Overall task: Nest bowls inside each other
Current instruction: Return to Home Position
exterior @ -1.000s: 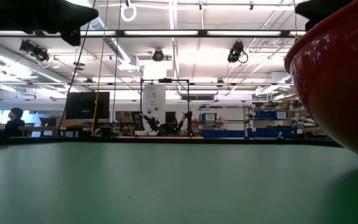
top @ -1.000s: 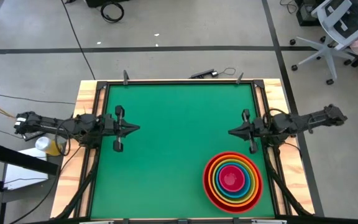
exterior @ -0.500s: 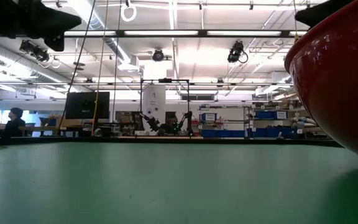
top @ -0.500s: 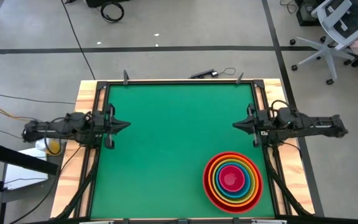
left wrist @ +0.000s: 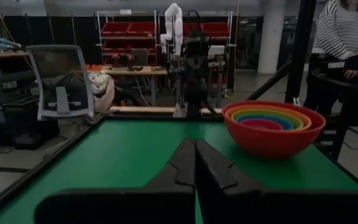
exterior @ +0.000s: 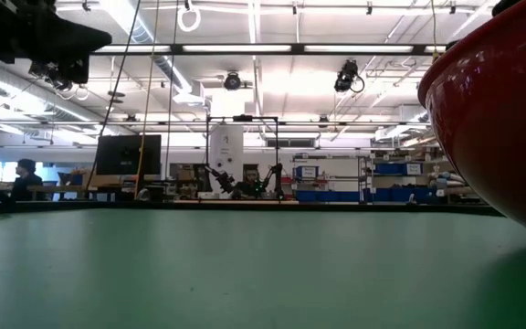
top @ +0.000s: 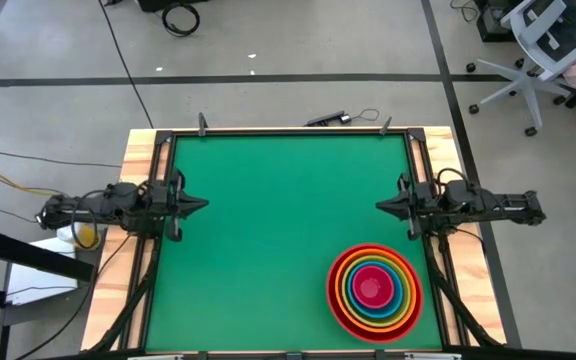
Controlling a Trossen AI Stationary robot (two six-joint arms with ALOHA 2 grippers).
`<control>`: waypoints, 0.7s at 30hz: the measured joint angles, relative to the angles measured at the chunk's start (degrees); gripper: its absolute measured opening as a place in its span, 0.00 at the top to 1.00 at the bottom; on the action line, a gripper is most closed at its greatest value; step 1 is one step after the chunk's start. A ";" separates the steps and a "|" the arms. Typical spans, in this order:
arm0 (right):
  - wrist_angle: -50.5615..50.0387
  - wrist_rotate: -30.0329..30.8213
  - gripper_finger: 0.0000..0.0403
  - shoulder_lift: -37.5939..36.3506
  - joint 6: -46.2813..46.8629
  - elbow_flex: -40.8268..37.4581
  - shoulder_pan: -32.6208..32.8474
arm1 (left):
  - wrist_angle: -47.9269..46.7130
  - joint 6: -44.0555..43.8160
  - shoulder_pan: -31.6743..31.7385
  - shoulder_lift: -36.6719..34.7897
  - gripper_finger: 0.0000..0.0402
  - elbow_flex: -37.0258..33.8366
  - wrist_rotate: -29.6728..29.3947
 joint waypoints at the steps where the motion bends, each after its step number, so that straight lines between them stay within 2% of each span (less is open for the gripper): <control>1: 0.03 0.02 1.00 -0.32 0.02 -0.37 0.00 | 0.45 -0.12 0.00 0.01 0.99 -0.74 0.00; 8: 2.83 0.02 1.00 -0.76 1.23 -4.14 0.00 | 8.11 -1.49 0.00 0.02 1.00 -7.81 0.00; 16: 3.02 -0.19 1.00 -0.76 1.49 -5.75 0.00 | 15.30 -0.42 0.02 -0.04 1.00 -11.75 0.02; 21: 4.42 -0.15 1.00 -0.76 1.53 -8.12 0.00 | 13.89 -2.05 0.04 -0.01 1.00 -12.20 0.05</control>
